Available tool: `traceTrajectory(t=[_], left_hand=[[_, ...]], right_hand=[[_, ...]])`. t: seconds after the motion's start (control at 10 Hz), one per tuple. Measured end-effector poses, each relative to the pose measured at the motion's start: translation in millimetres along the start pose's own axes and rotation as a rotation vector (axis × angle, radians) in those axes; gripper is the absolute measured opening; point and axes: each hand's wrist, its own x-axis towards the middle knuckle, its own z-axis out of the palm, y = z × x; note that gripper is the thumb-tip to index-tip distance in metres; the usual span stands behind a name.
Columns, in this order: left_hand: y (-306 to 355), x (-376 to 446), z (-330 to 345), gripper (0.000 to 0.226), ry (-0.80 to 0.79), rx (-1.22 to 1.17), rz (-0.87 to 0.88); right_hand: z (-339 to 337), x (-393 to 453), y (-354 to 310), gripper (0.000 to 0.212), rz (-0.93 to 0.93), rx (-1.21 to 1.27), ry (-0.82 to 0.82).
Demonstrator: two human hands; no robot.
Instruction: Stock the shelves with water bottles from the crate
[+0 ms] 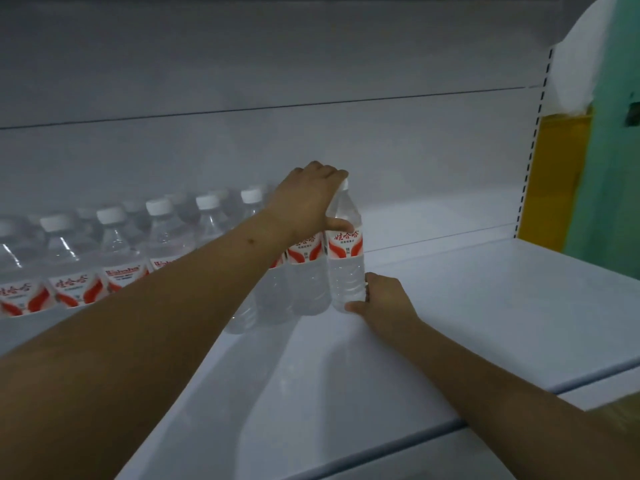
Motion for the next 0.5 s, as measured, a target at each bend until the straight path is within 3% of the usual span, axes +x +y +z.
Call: traceTrajectory(t=[0.1, 0.3, 0.4, 0.5], left_hand=[[-7.3, 6.3, 7.1, 0.092, 0.019, 0.104, 0.006], [-13.6, 7.4, 14.8, 0.096, 0.0, 0.072, -0.014], [-8.8, 0.0, 0.7, 0.106, -0.082, 0.091, -0.04], [-9.5, -16.7, -14.1, 0.113, -0.147, 0.238, 0.002]], right_hand=[[7.7, 21.4, -3.1, 0.033, 0.037, -0.043, -0.049], [10.5, 34.8, 5.8, 0.035, -0.006, -0.108, -0.098], [14.3, 31.4, 6.4, 0.05, 0.004, -0.255, -0.174], [13.8, 18.2, -1.4, 0.086, 0.033, -0.431, -0.213]])
